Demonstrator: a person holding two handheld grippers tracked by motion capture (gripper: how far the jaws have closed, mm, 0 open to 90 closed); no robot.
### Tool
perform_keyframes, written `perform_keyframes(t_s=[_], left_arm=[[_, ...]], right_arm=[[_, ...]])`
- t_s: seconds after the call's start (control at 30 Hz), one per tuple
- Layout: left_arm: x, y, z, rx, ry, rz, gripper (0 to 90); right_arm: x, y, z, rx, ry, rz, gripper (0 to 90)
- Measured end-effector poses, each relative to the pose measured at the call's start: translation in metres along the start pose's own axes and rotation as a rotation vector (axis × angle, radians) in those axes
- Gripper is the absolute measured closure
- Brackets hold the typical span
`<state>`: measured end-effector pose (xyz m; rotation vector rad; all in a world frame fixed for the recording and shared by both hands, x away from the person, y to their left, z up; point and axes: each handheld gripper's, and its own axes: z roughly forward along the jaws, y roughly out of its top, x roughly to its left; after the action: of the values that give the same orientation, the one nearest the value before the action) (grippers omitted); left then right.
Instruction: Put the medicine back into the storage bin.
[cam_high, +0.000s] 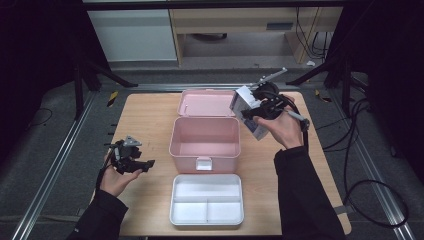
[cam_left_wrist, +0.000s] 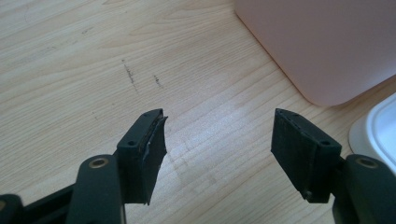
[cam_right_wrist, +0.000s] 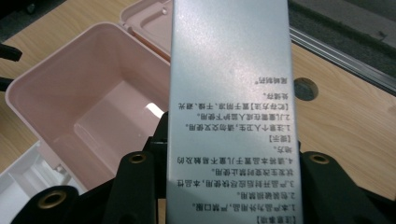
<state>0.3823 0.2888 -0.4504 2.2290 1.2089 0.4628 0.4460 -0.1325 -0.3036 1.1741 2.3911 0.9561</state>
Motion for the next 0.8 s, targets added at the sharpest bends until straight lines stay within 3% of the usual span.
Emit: perform_keyframes(t_s=[0.47, 0.8], left_arm=[[0.001, -0.001, 0.001, 0.002, -0.003, -0.001, 34.8], [0.002, -0.001, -0.001, -0.003, 0.000, -0.005, 34.8]], right_arm=[[0.024, 0.028, 0.042, 0.015, 0.071, -0.056, 56.6], [0.048, 0.036, 0.076, 0.049, 0.117, -0.121, 56.4]])
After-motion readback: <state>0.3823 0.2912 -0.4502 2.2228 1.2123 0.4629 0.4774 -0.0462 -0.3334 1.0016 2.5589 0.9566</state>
